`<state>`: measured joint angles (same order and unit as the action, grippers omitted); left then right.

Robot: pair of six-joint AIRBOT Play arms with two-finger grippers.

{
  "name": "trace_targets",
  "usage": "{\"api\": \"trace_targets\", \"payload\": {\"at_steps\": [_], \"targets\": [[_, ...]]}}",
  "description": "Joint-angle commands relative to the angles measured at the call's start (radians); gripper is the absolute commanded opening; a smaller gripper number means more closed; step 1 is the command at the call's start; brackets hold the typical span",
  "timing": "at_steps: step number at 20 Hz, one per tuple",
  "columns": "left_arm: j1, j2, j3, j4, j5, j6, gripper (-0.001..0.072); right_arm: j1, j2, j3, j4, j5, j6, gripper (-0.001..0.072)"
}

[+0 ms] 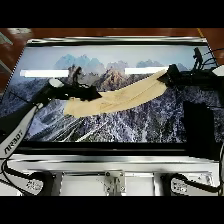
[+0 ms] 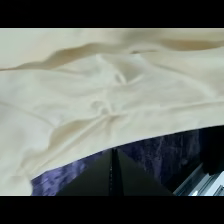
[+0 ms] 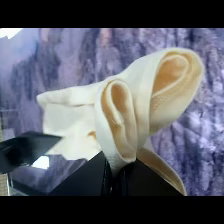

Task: Fold the shirts.

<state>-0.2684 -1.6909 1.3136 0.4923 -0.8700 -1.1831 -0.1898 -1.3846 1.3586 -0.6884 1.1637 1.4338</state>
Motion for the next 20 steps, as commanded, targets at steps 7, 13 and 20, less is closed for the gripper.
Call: {"api": "trace_targets", "payload": {"at_steps": [7,13,20], "targets": [[-0.35,-0.241,0.164,-0.39,0.213,0.02,0.0041,0.0,0.264,0.001,-0.001,0.087,0.105,0.0067],[-0.29,-0.274,0.219,-0.456,0.125,0.077,0.0037,0.001,0.269,0.0,-0.109,0.086,0.112,0.0067],[0.133,0.031,0.219,-0.148,0.048,0.076,0.0037,0.312,0.111,0.0,-0.124,-0.234,0.068,0.0066]]}}
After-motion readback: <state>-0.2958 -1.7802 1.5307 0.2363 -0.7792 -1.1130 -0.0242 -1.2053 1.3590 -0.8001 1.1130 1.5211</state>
